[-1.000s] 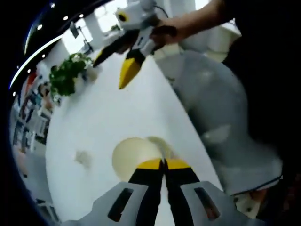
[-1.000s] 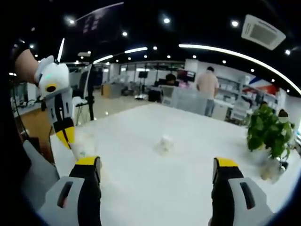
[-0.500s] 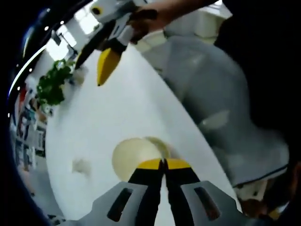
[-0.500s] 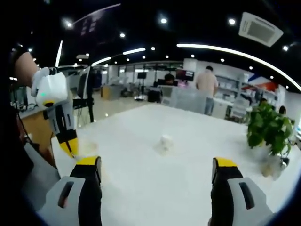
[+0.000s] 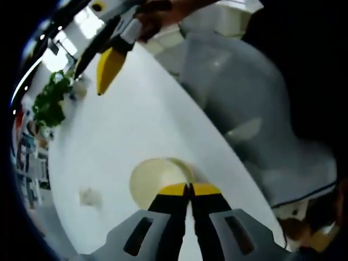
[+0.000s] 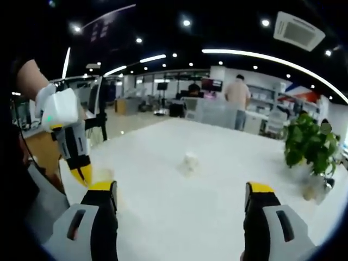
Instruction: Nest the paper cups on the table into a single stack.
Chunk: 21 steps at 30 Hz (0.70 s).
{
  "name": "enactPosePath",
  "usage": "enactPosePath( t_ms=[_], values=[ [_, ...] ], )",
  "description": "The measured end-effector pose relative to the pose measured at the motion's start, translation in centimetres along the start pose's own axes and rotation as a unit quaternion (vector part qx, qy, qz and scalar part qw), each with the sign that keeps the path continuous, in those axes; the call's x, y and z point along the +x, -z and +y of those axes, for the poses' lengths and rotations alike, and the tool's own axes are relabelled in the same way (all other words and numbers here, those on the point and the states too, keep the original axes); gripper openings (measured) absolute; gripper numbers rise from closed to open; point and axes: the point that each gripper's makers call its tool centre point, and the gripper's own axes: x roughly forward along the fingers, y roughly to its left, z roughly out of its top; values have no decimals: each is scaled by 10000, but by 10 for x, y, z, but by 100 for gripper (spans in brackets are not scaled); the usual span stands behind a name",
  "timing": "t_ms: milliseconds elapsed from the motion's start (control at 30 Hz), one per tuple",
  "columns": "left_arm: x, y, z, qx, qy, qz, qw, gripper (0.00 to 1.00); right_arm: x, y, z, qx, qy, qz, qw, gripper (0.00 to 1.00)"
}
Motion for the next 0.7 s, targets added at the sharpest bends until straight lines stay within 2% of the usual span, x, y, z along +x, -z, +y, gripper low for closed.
enactPosePath(
  t_ms=[200,433,533,700],
  values=[
    [3,1,2,139,25,17,9999,6,-1,5,0,75,3,33,10000,96],
    [4,1,4,2,1,2,10000,13,0,9,-3,164,9,48,9999,95],
    [4,-1,5,-234,14,-92,9997,17,0,8,-2,160,-6,46,9999,95],
    [3,0,5,-250,18,-93,9996,19,1,9,-1,170,-19,54,9998,95]
  ],
)
